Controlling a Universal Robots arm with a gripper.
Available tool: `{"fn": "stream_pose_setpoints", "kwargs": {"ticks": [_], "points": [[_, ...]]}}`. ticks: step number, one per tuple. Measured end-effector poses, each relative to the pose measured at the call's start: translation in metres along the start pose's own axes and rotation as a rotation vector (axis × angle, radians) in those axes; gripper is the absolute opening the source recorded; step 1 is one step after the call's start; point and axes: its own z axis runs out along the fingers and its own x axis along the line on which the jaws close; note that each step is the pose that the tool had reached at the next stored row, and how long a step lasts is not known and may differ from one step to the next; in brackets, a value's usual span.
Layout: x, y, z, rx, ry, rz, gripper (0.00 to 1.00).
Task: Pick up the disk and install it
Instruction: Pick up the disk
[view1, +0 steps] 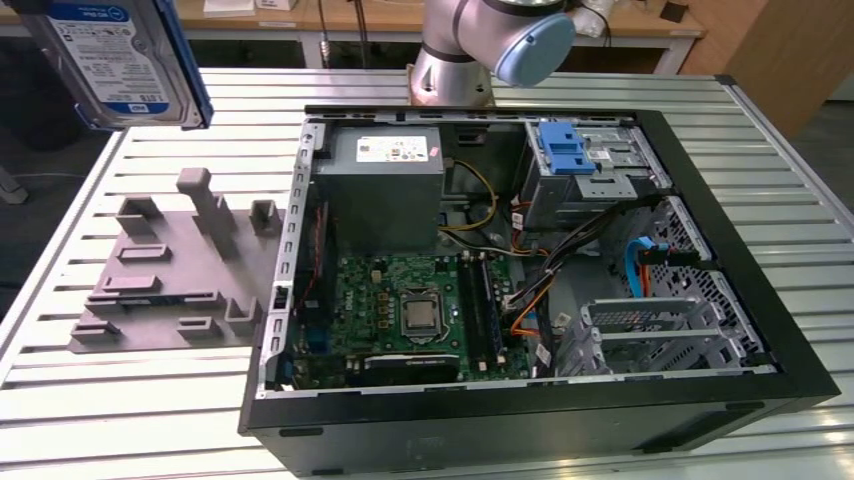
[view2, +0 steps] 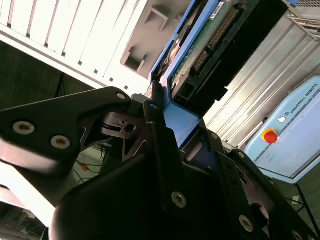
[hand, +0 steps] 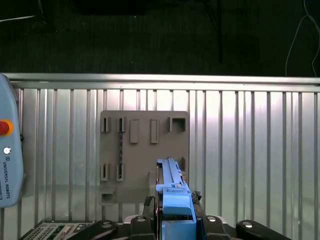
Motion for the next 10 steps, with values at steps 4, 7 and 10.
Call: {"fn": "stream_pose_setpoints", "kwargs": {"ticks": [4,7,10], "points": [[0.0003,-0.0027,-0.0001,-0.0001,0.0000,0.000,0.36],[0.0006,-0.0050,-0.0001,0.0000,0.0000,0.000,0.36],[0.0008,-0.0055,-0.0001,-0.0001,0.0000,0.000,0.36]]}}
